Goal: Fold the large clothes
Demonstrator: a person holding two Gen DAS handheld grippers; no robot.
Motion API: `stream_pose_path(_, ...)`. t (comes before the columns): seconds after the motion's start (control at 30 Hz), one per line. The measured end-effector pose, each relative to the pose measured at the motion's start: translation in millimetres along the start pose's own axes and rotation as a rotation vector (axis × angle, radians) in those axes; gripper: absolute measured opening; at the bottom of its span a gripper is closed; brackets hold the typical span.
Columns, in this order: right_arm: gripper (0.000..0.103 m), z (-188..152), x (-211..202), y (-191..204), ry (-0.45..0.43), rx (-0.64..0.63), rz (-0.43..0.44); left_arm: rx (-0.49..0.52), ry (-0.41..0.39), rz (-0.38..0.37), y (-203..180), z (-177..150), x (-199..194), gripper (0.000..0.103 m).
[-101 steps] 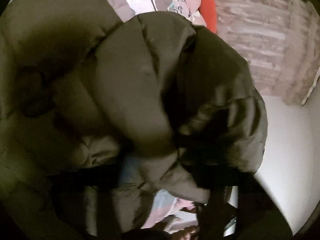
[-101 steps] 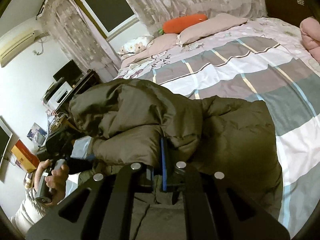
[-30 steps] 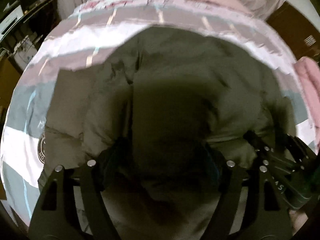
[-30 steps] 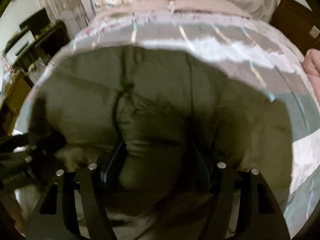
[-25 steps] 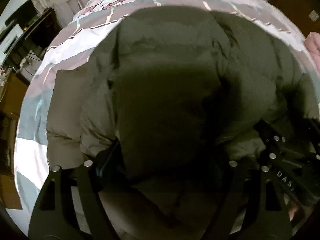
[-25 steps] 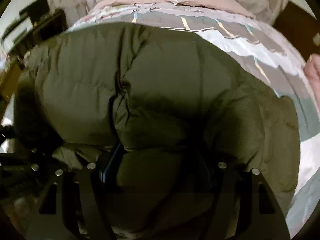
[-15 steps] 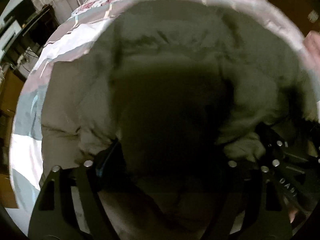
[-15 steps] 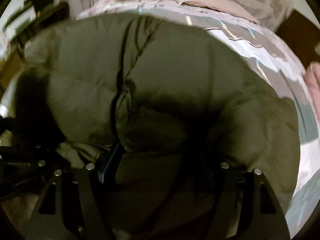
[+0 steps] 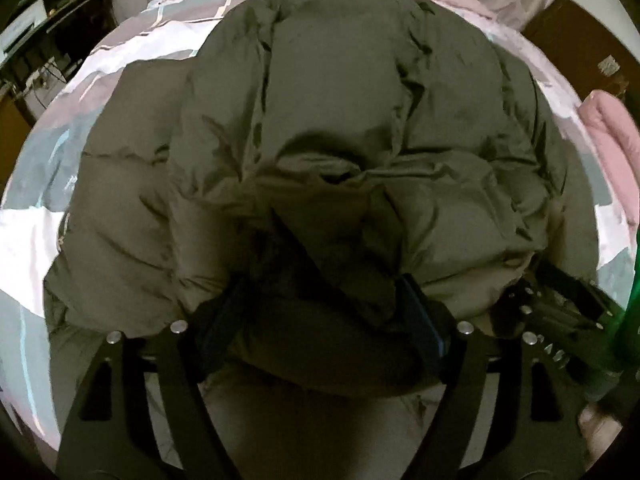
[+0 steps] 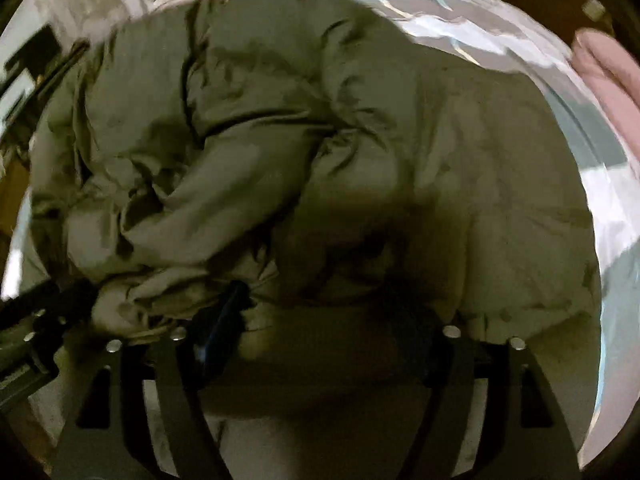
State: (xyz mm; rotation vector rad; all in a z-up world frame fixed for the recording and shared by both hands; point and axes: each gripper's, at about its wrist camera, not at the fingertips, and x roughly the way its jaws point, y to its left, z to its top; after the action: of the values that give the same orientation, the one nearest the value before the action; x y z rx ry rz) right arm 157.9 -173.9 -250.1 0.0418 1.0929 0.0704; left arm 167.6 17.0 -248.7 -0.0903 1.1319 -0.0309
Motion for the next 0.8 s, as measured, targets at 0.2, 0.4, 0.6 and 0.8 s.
stream_pose_path(0.2,0.091,-12.1,-55.1,-30.3,-0.066,0.105,0.092,0.026,-0.143,0.018,7.6,-28.2,-81.8,0.097)
stream_pose_path(0.4,0.093,-54.6,-81.4,-87.0,0.039,0.316,0.074,0.093,-0.184,0.087,41.1,-88.9,-127.3,0.1)
stream_pose_path(0.6,0.093,-119.1,-105.9,-164.3,0.076,0.446,-0.081,0.017,-0.073,0.091,107.8,-145.3,-117.6,0.1)
stream_pose_path(0.8,0.094,-161.9,-90.9,-222.6,0.211,0.637,-0.055,-0.152,0.04,-0.039,145.4,-174.1,-83.7,0.097)
